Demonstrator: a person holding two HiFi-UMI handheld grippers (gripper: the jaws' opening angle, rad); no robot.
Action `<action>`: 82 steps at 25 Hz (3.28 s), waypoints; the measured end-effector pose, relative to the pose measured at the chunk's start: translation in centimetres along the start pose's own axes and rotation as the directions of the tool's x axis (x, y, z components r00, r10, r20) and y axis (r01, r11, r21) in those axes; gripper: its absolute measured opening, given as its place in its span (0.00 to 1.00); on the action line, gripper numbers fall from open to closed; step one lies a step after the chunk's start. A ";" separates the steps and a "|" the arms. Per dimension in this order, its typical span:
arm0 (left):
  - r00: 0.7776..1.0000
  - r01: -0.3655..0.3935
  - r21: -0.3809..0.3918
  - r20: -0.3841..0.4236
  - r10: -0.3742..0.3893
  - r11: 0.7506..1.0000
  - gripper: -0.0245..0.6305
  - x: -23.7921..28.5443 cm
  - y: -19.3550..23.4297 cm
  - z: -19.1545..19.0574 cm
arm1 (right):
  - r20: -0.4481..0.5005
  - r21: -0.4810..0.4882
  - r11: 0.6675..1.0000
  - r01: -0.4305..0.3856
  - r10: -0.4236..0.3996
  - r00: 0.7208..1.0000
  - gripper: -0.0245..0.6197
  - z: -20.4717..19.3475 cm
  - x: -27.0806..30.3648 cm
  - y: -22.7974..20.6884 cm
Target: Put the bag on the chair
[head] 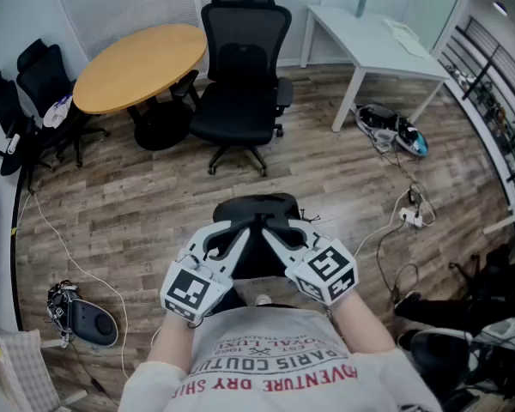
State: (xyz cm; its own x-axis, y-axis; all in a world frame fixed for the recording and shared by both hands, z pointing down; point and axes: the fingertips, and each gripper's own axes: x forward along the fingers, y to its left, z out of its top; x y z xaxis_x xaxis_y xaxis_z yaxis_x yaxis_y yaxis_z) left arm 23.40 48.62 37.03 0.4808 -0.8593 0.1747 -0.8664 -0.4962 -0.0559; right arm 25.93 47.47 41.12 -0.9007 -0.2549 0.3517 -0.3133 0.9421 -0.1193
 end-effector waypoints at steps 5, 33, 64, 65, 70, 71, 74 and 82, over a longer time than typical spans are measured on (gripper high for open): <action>1.000 0.009 -0.023 -0.002 -0.009 1.000 0.11 0.2 -0.9 0.0 | -0.001 0.010 1.000 0.009 -0.009 1.000 0.09 -0.4 -0.7 -0.2; 0.997 0.074 -0.120 0.009 -0.074 0.990 0.11 5.6 14.2 -2.2 | -0.050 0.074 0.997 0.012 -0.009 0.999 0.10 3.0 11.9 -7.0; 0.985 0.172 -0.075 -0.011 -0.173 0.982 0.11 25.0 49.8 -1.3 | -0.061 0.050 0.998 0.038 -0.035 0.998 0.10 16.2 40.4 -32.8; 0.985 0.170 -0.072 -0.014 -0.171 0.983 0.11 26.2 50.7 -1.1 | -0.063 0.044 0.999 0.026 -0.023 0.998 0.10 16.6 40.8 -33.9; 0.983 0.182 -0.071 -0.002 -0.183 0.981 0.11 31.1 53.6 0.5 | -0.054 0.062 0.998 -0.022 0.025 0.998 0.10 18.7 42.0 -39.1; 0.983 0.183 -0.073 -0.001 -0.183 0.980 0.11 32.0 54.2 0.7 | -0.055 0.059 0.998 -0.022 0.025 0.998 0.10 19.1 42.4 -40.2; 0.983 0.180 -0.077 -0.013 -0.182 0.981 0.11 34.7 55.7 0.7 | -0.070 0.066 0.998 -0.009 0.014 0.997 0.10 19.6 43.4 -43.6; 0.969 0.244 -0.031 -0.040 -0.246 0.969 0.11 43.1 61.5 0.4 | -0.076 0.115 0.988 0.102 -0.093 0.993 0.10 21.0 47.5 -53.4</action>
State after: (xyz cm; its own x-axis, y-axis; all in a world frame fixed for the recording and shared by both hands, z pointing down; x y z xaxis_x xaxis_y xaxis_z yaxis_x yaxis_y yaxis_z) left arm -9.13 -19.03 40.68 0.6730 -0.7055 0.2222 -0.7264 -0.6870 0.0189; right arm -6.47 -19.56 44.73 -0.8419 -0.3245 0.4312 -0.4360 0.8798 -0.1892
